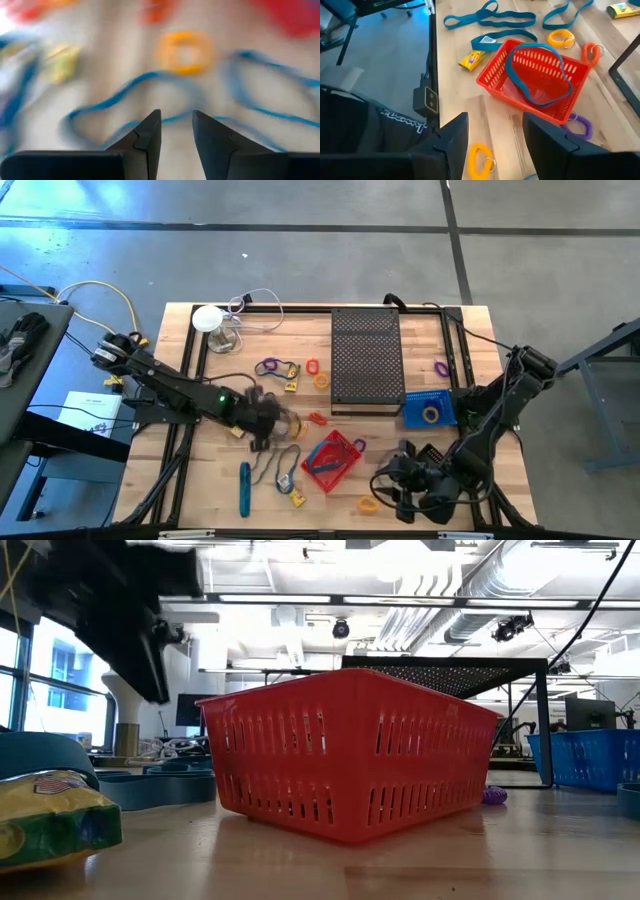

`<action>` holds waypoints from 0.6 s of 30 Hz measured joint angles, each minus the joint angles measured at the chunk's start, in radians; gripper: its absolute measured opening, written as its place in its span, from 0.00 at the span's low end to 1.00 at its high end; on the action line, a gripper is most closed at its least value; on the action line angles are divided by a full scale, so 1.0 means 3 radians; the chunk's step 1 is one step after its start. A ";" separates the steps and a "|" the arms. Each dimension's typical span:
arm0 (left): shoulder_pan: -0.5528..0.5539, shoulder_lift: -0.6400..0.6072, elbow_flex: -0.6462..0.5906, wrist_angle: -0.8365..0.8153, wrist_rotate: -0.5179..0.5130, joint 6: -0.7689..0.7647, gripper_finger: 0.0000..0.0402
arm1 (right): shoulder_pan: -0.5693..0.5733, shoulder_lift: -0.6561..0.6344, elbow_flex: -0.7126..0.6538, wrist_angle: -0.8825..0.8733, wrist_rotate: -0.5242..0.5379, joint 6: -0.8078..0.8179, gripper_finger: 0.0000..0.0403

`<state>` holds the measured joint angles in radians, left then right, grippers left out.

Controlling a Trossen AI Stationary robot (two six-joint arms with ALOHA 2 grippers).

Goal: Pick & Place Office Desk Supplies
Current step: Put the big crayon box into the black basket

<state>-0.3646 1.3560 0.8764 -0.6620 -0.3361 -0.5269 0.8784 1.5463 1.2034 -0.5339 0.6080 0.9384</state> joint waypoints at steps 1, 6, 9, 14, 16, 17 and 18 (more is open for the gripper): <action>0.0064 0.0000 0.0000 -0.0178 -0.0058 -0.0127 0.26 | -0.0002 0.0000 0.0000 0.0000 0.0004 -0.0001 0.44; 0.0368 0.0000 -0.0007 -0.0989 0.0273 -0.0597 0.26 | -0.0011 0.0000 -0.0028 0.0002 0.0019 -0.0001 0.44; 0.0455 0.0000 -0.0011 -0.1328 0.0463 -0.0533 0.26 | -0.0013 0.0000 -0.0071 0.0002 0.0025 -0.0001 0.44; 0.0458 0.0000 -0.0011 -0.1516 0.0539 -0.0158 0.26 | -0.0013 0.0001 -0.0213 0.0085 0.0049 0.0016 0.44; 0.0433 0.0000 -0.0011 -0.1509 0.0550 -0.0146 0.26 | -0.0013 0.0001 -0.0268 0.0138 0.0049 0.0038 0.44; 0.0425 0.0000 -0.0011 -0.1495 0.0553 -0.0142 0.26 | -0.0013 0.0001 -0.0286 0.0146 0.0050 0.0056 0.44; 0.0420 0.0000 -0.0011 -0.1493 0.0552 -0.0140 0.26 | -0.0013 0.0001 -0.0302 0.0151 0.0048 0.0090 0.44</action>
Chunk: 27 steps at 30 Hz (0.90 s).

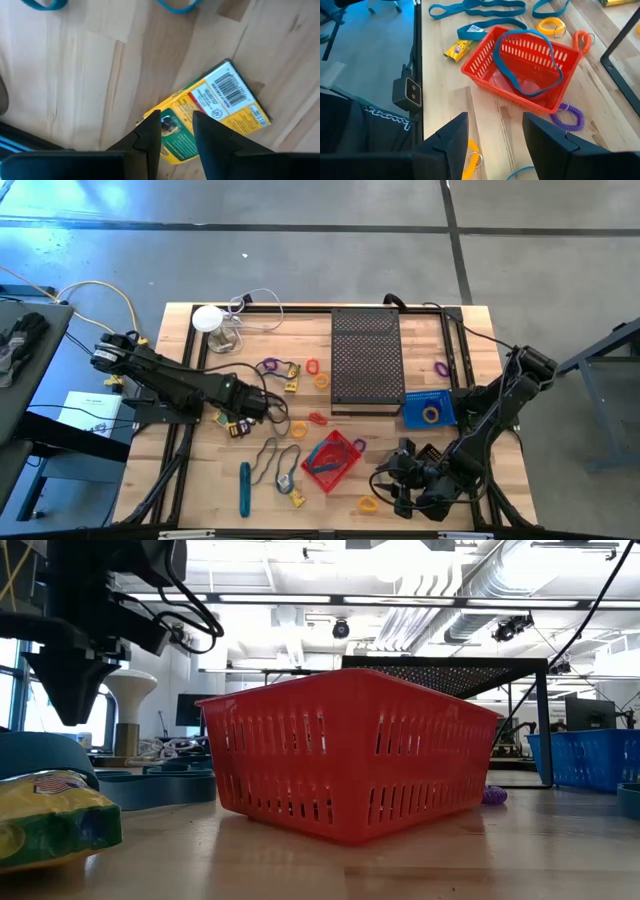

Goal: Pick & Place Office Desk Supplies
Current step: Put the big crayon box into the black basket

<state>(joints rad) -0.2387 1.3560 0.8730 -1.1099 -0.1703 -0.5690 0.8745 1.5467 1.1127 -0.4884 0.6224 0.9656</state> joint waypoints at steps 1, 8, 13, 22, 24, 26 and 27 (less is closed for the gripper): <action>-0.0001 0.0000 0.0000 -0.0003 0.0001 0.0000 0.26 | 0.0000 0.0000 -0.0006 -0.0003 0.0000 0.0018 0.44; 0.0022 0.0000 0.0000 -0.0004 -0.0006 0.0014 0.26 | 0.0000 0.0000 -0.0007 0.0025 0.0001 0.0021 0.44; -0.0035 0.0000 -0.0054 0.0061 0.0032 0.0187 0.31 | 0.0000 0.0000 -0.0007 0.0025 0.0001 0.0021 0.44; -0.0183 0.0000 -0.0175 0.0088 -0.0094 0.0374 0.63 | 0.0000 0.0000 -0.0006 0.0024 0.0000 0.0004 0.44; -0.0218 0.0000 -0.0175 0.0128 -0.0100 0.0548 0.70 | 0.0000 0.0000 -0.0006 0.0024 0.0001 -0.0003 0.44; -0.0249 0.0000 -0.0175 0.0149 -0.0088 0.0600 0.77 | 0.0000 0.0000 -0.0006 0.0024 0.0002 -0.0003 0.44; -0.0258 0.0000 -0.0175 0.0146 -0.0088 0.0601 0.79 | 0.0000 0.0000 -0.0006 0.0024 0.0003 -0.0005 0.44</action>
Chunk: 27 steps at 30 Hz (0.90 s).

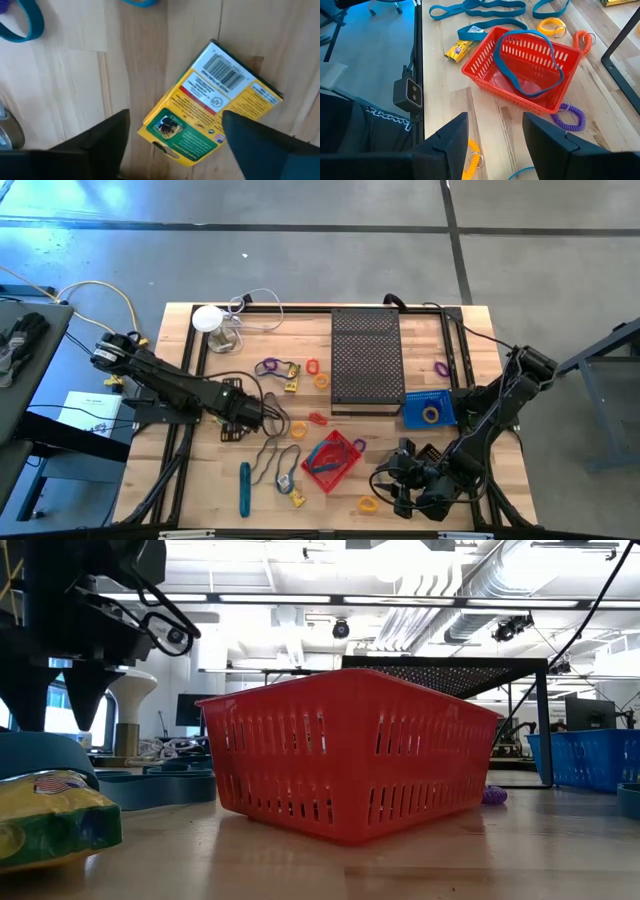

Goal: Pick & Place Office Desk Supplies
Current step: Put the big crayon box into the black basket

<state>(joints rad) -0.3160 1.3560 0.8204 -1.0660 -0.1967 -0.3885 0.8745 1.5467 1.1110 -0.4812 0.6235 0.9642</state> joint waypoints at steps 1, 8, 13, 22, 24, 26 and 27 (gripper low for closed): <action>-0.0006 0.0000 0.0000 0.0003 0.0001 0.0008 0.82 | 0.0000 0.0000 0.0000 0.0000 0.0000 0.0000 0.44; 0.0005 0.0000 0.0000 0.0082 0.0308 0.0265 0.86 | 0.0000 0.0000 0.0000 0.0000 0.0004 -0.0026 0.44; 0.0002 0.0000 0.0000 0.0189 0.0649 0.0646 0.86 | 0.0000 0.0000 0.0001 0.0000 0.0005 -0.0026 0.44; 0.0005 0.0072 0.0000 0.0230 0.0474 0.0807 0.86 | 0.0000 0.0000 0.0001 -0.0001 0.0005 -0.0026 0.44; 0.0010 0.0148 0.0000 0.0230 0.0475 0.0805 0.86 | 0.0000 0.0000 0.0001 -0.0001 0.0007 -0.0027 0.44; 0.0034 0.0231 0.0000 0.0248 0.0476 0.0792 0.86 | 0.0000 0.0000 0.0001 -0.0001 0.0009 -0.0027 0.44; 0.0048 0.0276 0.0000 0.0275 0.0476 0.0791 0.86 | 0.0000 0.0000 0.0001 -0.0001 0.0009 -0.0027 0.44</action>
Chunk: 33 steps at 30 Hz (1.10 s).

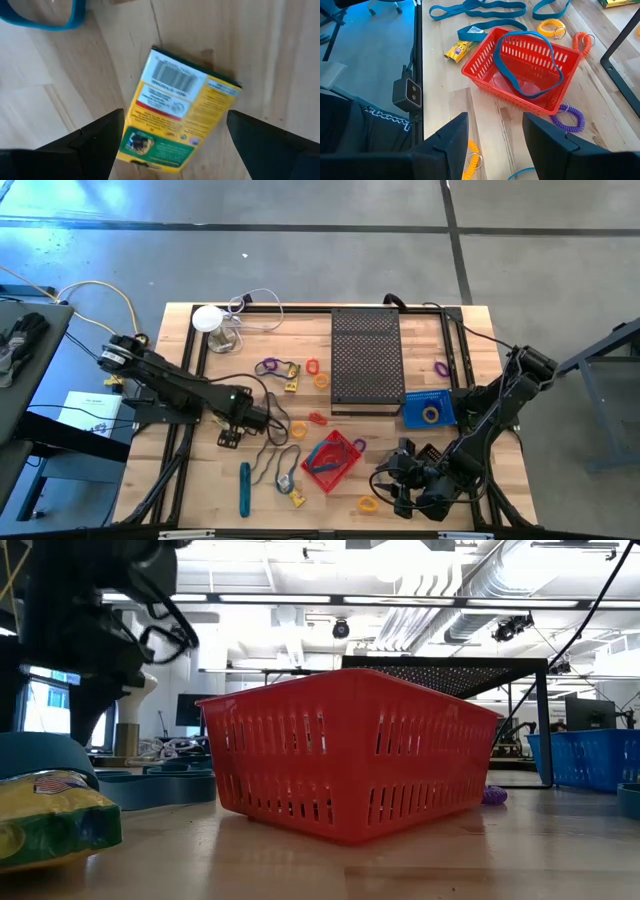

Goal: Pick & Place Office Desk Supplies
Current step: Put the big crayon box into the black basket

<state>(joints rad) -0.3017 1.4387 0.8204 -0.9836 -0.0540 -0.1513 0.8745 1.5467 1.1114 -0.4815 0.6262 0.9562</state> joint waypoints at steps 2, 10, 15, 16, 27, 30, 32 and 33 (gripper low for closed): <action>0.0026 0.0089 0.0000 0.0024 0.0001 -0.0023 0.86 | 0.0000 0.0000 0.0000 0.0000 0.0000 0.0000 0.44; 0.0061 0.0257 -0.0001 0.0003 0.0023 -0.0037 0.86 | 0.0000 0.0000 0.0000 0.0001 0.0000 0.0000 0.44; 0.0061 0.0253 -0.0001 0.0102 0.0021 -0.0131 0.86 | 0.0000 0.0000 0.0000 0.0001 0.0011 0.0000 0.44; 0.0061 0.0253 -0.0001 0.0107 0.0017 -0.0157 0.86 | 0.0000 0.0000 0.0000 0.0002 0.0013 0.0000 0.44; 0.0017 0.0374 -0.0009 0.0147 -0.0117 -0.0473 0.86 | -0.0001 0.0000 0.0000 0.0005 0.0013 0.0000 0.44; 0.0006 0.0496 -0.0008 0.0139 -0.0118 -0.0458 0.86 | -0.0001 0.0000 0.0000 0.0011 0.0013 0.0000 0.44; 0.0006 0.0571 -0.0009 0.0132 -0.0120 -0.0441 0.86 | 0.0000 0.0000 0.0000 0.0012 0.0013 0.0000 0.44; 0.0007 0.0607 -0.0006 0.0121 -0.0111 -0.0434 0.86 | -0.0001 0.0000 0.0000 0.0014 0.0013 0.0000 0.44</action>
<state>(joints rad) -0.2995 1.6209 0.8185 -0.9473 -0.0873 -0.2813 0.8742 1.5467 1.1114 -0.4773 0.6300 0.9562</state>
